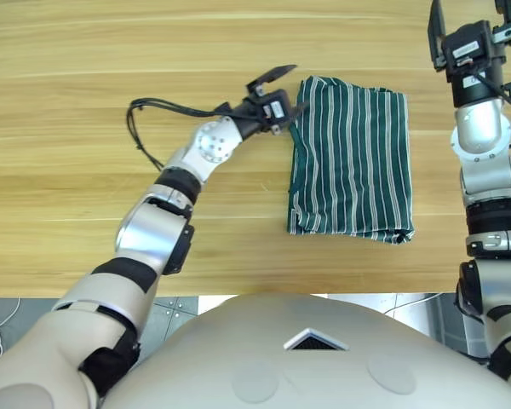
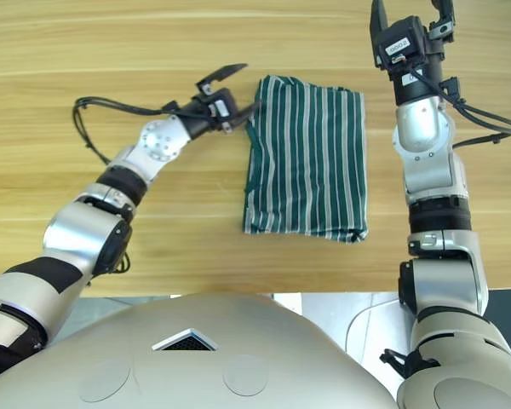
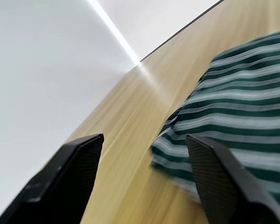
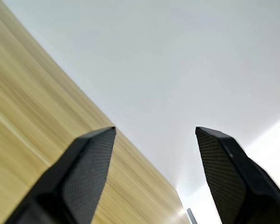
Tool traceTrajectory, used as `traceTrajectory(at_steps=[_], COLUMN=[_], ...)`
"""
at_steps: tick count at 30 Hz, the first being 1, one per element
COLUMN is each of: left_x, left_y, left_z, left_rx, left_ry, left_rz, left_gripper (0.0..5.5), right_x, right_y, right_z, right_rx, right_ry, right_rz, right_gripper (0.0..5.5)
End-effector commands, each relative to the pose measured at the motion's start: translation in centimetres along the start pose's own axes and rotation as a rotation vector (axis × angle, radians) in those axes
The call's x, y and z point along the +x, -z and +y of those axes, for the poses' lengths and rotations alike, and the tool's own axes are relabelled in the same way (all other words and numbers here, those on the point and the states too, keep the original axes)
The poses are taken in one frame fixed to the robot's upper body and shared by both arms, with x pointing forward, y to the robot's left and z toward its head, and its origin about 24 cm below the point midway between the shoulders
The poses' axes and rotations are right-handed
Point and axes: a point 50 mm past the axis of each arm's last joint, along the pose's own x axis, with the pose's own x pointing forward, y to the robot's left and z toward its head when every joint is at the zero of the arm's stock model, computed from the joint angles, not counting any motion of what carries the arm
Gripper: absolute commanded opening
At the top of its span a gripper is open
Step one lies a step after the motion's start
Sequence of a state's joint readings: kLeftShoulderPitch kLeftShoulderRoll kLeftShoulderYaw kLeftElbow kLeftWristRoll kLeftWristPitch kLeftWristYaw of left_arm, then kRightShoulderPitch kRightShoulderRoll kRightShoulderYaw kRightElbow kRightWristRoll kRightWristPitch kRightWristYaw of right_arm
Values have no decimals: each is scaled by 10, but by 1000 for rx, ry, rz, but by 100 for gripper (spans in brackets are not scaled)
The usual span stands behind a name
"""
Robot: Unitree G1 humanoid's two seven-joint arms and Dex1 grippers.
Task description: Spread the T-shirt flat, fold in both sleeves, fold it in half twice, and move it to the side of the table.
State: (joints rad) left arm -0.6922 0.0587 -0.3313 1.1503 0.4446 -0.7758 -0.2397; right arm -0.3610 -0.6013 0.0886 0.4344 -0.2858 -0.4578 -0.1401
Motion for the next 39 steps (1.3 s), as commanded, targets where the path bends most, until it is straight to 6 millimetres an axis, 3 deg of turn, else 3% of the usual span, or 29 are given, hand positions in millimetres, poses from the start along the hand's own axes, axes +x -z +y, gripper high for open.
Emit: traceTrajectory(at_steps=[1,6,9,14,17,23,29,31,35,39], left_x=[26,45,36,-27,-63,-96,-136,-146,-144,-118], left_y=[-12,-19,-4,48,67,73,69,72,72,61], left_z=[-12,-28,-38,-39,-44,-46,-54,-47,-26,-4], left_rx=[44,238,375,431,393,363,338,348,389,466], left_ry=[30,89,171,264,276,262,350,355,314,218], left_rz=[48,127,192,302,340,304,221,239,228,142], left_gripper=[329,329,329,329,329,329,329,329,329,329], right_x=[1,5,3,-1,2,0,-17,-22,-25,-24], right_y=[2,-1,-3,-3,-5,-5,8,9,8,5], right_z=[4,16,21,24,27,30,41,46,52,55], right_rx=[-41,-56,-74,-88,-96,-127,-188,-193,-186,-178], right_ry=[8,-34,-58,-78,-94,-153,-263,-290,-306,-312], right_rz=[20,11,0,-2,-6,-8,36,44,49,42], right_gripper=[315,315,315,315,315,315,315,315,315,315])
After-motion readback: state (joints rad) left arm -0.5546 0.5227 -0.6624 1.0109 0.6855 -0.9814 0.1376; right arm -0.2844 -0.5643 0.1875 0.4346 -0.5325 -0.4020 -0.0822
